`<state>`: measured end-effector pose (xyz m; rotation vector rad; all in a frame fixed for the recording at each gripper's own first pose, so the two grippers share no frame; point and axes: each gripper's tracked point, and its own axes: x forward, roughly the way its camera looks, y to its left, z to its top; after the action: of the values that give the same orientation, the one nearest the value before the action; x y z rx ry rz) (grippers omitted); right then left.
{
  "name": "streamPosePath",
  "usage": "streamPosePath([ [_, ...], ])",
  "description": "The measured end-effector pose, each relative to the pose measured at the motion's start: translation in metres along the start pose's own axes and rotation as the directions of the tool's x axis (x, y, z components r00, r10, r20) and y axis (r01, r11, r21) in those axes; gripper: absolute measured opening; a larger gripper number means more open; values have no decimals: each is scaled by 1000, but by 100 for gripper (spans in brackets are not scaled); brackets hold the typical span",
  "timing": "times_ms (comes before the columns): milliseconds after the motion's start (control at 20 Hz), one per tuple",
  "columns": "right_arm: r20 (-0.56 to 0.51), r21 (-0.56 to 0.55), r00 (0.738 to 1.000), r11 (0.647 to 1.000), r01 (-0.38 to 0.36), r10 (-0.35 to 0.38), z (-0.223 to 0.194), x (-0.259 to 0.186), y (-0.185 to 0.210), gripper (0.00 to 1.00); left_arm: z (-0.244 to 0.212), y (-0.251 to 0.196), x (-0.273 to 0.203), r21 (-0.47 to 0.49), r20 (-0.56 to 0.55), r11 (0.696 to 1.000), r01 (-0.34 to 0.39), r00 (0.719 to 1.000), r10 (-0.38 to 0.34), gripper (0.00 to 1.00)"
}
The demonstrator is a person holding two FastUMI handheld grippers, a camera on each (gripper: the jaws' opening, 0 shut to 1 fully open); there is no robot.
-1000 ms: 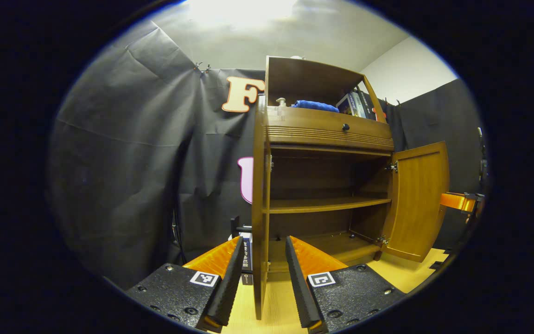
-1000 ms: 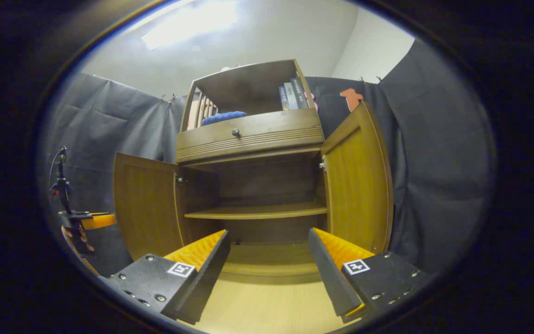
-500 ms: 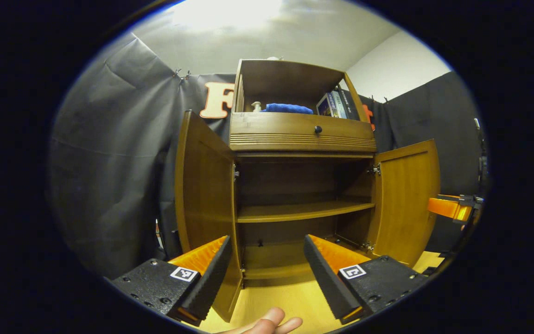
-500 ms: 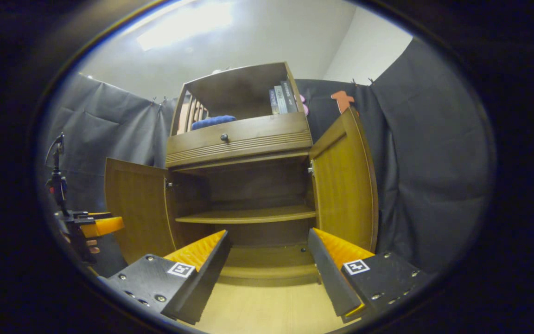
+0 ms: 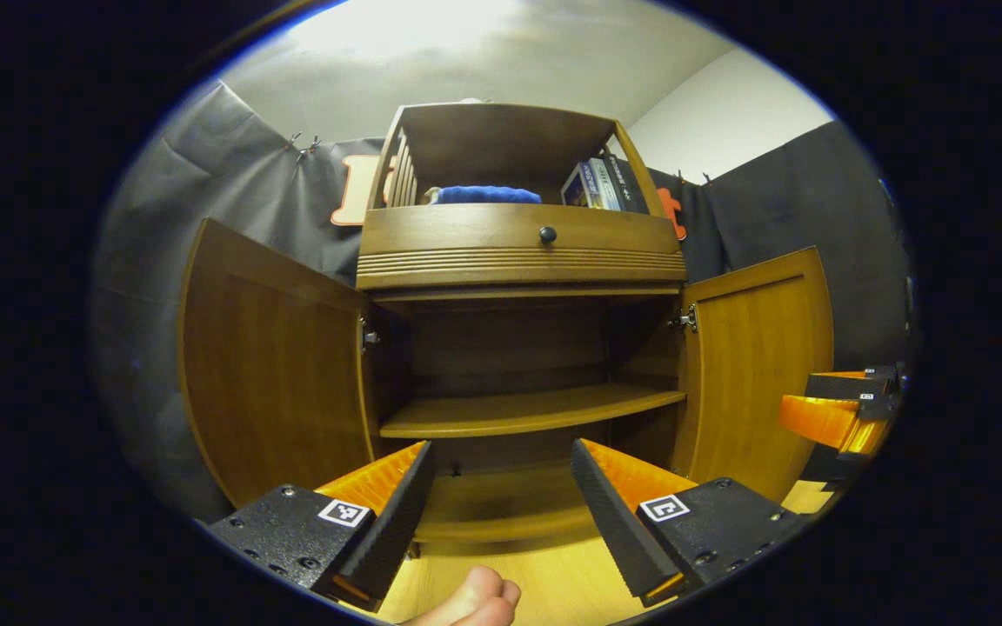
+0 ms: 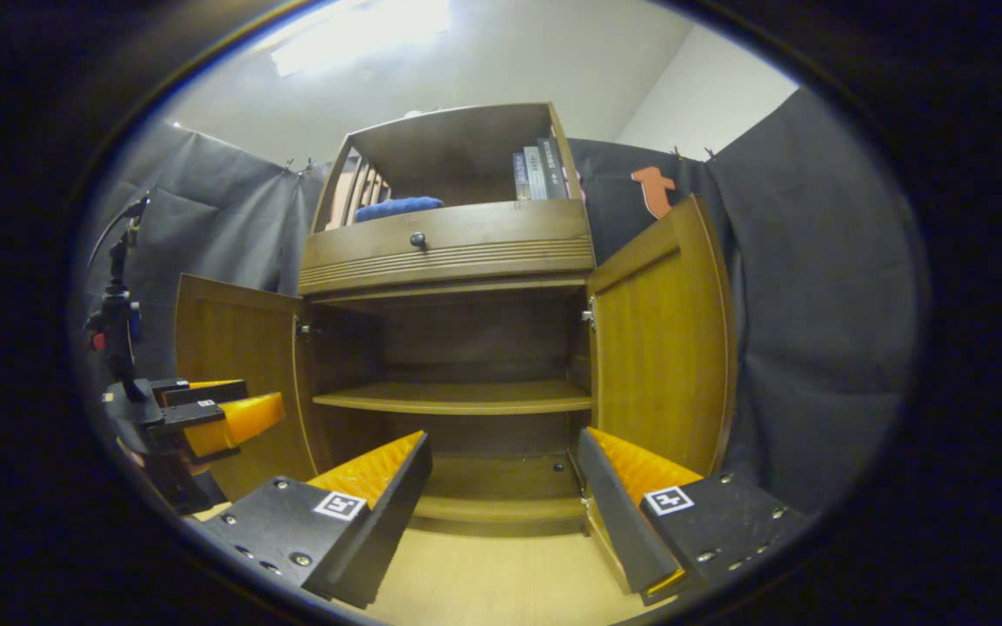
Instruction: Open the right door of the double-door shoe cabinet with the right hand, and open the left door with the left hand.
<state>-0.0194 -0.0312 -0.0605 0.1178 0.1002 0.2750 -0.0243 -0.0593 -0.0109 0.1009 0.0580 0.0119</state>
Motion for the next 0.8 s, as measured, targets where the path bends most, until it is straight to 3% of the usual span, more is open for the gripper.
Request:
streamPosePath([
  [300, 25, -31, 999, 999, 22, -22, 18, 18, 6, 100, 4, -5, 24, -45, 22, 998, -32, 999, 33, 99],
  [500, 16, -80, 1000, 997, -2, 3, 31, 40, 18, 100, -3, -1, 37, -73, 42, 997, -17, 999, 20, 97],
  [650, 24, -132, 1000, 991, 21, -18, 23, 49, 21, 100, -12, 7, 48, -83, 22, 996, -25, 999, 27, 98],
  [800, 34, -103, 999, 995, 18, -14, 13, 57, 32, 98, -14, 12, 53, -75, 11, 997, -36, 999, 36, 96],
])
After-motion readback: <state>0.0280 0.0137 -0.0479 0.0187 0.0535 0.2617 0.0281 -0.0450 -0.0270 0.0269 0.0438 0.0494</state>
